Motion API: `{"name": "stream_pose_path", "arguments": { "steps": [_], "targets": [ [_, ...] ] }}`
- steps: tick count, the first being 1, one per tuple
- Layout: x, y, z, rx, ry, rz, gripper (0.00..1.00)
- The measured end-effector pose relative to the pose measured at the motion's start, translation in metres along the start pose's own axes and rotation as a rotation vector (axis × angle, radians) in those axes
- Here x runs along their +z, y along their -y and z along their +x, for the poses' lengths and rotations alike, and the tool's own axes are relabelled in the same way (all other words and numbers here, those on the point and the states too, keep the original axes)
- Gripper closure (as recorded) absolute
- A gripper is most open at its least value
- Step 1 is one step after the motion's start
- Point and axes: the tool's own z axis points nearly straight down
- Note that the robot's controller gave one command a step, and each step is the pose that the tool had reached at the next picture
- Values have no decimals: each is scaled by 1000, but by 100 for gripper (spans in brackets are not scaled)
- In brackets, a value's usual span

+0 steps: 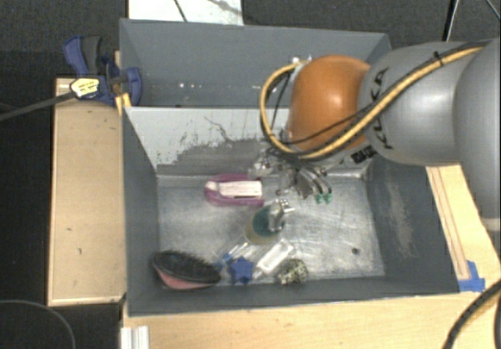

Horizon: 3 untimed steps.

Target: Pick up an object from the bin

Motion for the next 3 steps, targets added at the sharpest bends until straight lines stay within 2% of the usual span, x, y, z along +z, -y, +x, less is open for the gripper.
{"name": "stream_pose_path", "arguments": {
  "steps": [1, 2, 3],
  "targets": [
    [21, -18, -12, 108, 14, 6, 0],
    [20, -24, -14, 106, 22, -3, 100],
    [-77, -38, -13, 141, 15, -1, 100]
  ]
}}
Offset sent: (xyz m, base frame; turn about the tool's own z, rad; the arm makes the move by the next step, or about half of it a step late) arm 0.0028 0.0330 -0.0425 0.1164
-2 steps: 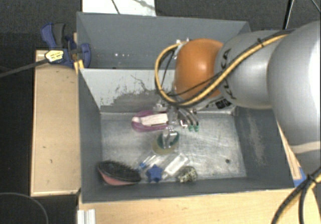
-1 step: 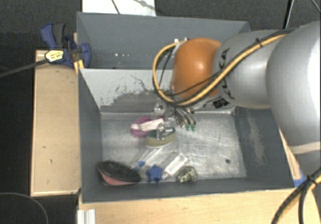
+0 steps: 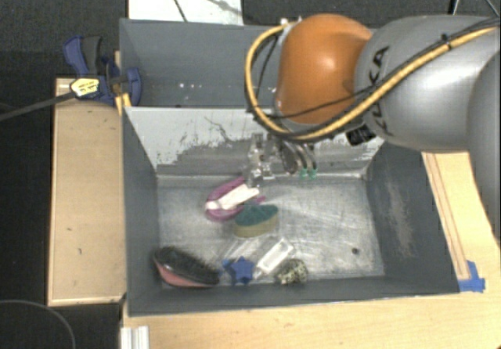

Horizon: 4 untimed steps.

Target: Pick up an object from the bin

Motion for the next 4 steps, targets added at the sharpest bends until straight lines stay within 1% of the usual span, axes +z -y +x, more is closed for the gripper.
{"name": "stream_pose_path", "arguments": {
  "steps": [1, 2, 3, 4],
  "targets": [
    [5, 1, 2, 1, -9, 2, 0],
    [116, -26, -8, -145, -4, -1, 0],
    [115, -25, -8, -141, -5, 0, 100],
    [-38, -31, -10, -163, -1, 1, 100]
  ]
}}
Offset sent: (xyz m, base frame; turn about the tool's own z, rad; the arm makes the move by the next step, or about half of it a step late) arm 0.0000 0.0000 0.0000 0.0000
